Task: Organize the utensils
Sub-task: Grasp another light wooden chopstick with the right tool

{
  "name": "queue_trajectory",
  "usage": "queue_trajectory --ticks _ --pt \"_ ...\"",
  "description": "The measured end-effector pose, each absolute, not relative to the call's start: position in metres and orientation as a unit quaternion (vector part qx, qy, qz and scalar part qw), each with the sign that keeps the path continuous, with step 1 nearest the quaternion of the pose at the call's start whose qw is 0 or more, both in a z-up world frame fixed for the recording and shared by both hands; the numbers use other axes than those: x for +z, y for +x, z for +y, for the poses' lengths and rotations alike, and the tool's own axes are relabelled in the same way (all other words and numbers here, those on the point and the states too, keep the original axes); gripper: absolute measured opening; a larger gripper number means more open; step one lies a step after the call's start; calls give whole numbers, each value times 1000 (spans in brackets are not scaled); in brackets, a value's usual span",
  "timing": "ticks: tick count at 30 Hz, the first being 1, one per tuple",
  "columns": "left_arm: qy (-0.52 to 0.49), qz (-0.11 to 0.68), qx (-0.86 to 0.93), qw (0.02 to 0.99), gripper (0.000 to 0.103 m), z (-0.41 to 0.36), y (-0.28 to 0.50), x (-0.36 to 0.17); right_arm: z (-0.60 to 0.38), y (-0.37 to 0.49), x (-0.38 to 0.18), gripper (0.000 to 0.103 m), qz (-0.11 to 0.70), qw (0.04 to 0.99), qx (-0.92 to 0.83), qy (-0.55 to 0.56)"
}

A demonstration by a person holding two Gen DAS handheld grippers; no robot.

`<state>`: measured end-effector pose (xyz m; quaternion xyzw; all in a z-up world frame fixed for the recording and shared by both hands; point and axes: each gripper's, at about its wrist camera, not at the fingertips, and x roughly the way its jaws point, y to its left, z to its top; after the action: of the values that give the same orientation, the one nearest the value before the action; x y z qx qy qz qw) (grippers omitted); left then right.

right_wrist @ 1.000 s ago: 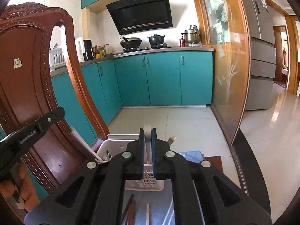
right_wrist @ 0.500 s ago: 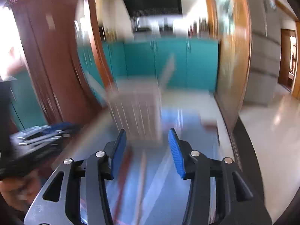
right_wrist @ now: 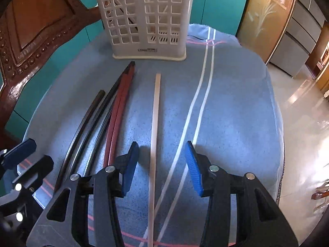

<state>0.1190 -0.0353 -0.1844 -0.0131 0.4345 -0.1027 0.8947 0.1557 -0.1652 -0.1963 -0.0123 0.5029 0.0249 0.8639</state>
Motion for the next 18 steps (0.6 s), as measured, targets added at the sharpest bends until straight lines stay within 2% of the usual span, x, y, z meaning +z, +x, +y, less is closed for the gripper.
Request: queue_trajectory --ticks 2,4,6,18 --pt "-11 438 -108 892 47 -39 119 -188 -170 153 -196 30 503 864 15 -6" --pt "-7 440 -113 891 47 -43 120 -189 -178 149 -197 11 505 863 9 1" --pt "-8 442 -115 890 47 -45 121 -190 -185 144 -196 8 508 862 5 11" --pt "5 455 -106 884 47 -50 133 -197 -217 120 -195 8 510 859 -23 30"
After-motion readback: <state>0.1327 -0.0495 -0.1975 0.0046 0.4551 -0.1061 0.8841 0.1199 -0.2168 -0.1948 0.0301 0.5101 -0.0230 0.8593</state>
